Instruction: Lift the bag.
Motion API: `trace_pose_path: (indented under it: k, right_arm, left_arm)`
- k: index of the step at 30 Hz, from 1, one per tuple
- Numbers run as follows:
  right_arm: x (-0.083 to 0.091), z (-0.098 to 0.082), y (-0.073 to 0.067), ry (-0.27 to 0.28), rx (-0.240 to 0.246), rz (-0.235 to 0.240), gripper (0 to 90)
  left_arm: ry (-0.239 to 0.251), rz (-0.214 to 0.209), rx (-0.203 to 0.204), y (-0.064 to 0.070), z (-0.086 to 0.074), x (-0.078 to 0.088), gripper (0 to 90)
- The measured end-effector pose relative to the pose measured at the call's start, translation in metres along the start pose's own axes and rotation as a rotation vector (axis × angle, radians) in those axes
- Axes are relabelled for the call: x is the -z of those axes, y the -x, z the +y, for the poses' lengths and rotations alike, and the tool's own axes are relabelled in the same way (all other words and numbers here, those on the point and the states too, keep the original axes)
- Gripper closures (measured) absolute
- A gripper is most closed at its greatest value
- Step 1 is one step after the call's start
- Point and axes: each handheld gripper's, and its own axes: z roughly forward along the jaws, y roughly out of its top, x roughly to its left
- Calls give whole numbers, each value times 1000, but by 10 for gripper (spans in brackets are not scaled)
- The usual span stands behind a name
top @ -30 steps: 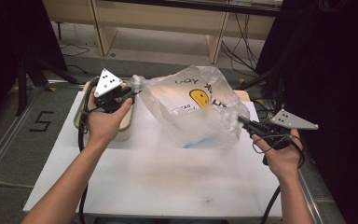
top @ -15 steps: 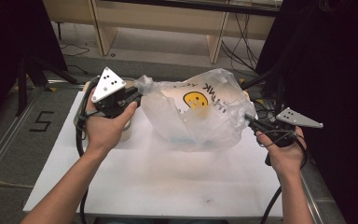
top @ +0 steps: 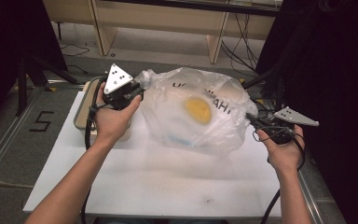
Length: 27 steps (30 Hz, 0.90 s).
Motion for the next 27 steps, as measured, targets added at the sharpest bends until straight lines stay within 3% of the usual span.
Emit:
trace_pose_path:
  k: [8, 11, 13, 17, 23, 27]
  right_arm:
    - [-18, -15, 2, -60, 5, -56, 899]
    - [-24, -21, 2, -79, 2, -64, 899]
    - [-27, -24, 1, -93, 8, -72, 899]
    - [-30, -28, 1, -98, 0, -77, 894]
    - [-28, -28, 1, -89, 2, -88, 854]
    - [-25, -29, 2, -78, -19, -94, 678]
  left_arm:
    - [-62, 18, -1, -15, -23, -20, 827]
    - [-79, 17, -29, -16, -29, -24, 718]
    - [-78, 24, -39, -15, -32, -25, 573]
    - [-71, 61, -72, -11, -35, -20, 352]
    - [-73, 46, -85, -8, -39, -2, 268]
    - [-98, 16, -77, -5, -47, 8, 247]
